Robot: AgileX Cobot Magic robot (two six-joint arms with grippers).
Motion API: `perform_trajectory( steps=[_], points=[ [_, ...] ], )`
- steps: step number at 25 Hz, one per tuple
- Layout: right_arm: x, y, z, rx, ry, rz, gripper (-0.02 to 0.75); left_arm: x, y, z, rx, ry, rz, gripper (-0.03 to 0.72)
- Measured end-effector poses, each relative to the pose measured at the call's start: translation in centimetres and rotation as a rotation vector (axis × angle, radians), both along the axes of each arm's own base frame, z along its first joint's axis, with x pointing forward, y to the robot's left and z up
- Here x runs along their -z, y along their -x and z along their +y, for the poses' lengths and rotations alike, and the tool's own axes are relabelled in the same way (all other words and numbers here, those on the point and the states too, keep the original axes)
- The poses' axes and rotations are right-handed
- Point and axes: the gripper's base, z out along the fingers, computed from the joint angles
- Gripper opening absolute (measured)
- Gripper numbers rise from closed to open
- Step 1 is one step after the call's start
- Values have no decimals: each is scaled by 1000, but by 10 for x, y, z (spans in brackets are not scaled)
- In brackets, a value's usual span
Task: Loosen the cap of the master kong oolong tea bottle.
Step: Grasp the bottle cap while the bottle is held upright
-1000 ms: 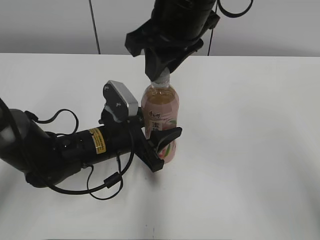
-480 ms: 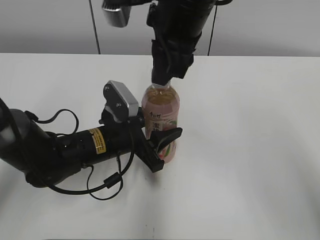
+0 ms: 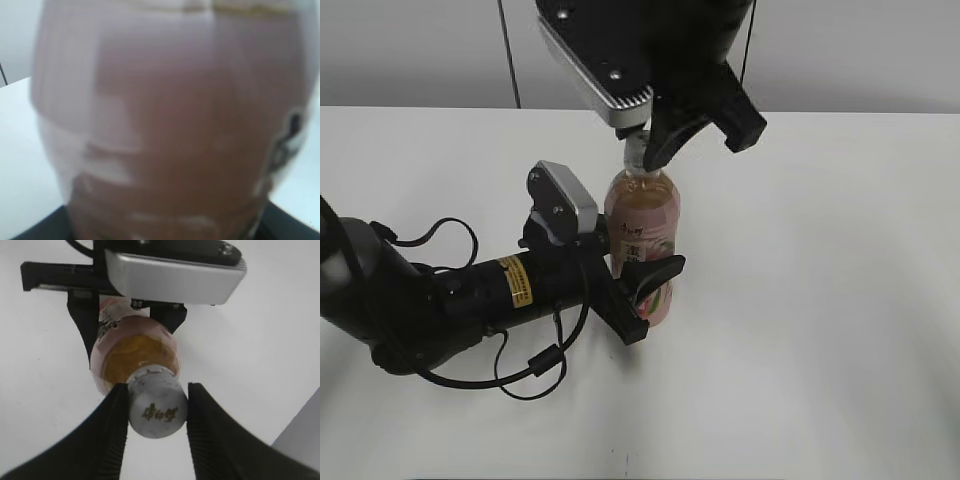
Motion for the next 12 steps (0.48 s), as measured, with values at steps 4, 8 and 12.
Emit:
perform_trajectory(
  steps=[4,8,12],
  points=[
    [0,0,0,-160,33,-47,272,0,0,0,0,0,0,374],
    [0,0,-1,-206,53,-69,272,0,0,0,-2,-1,1,374],
    [-4,-2,0,-213,57,-80,272,0,0,0,-4,-8,3,374]
  ],
)
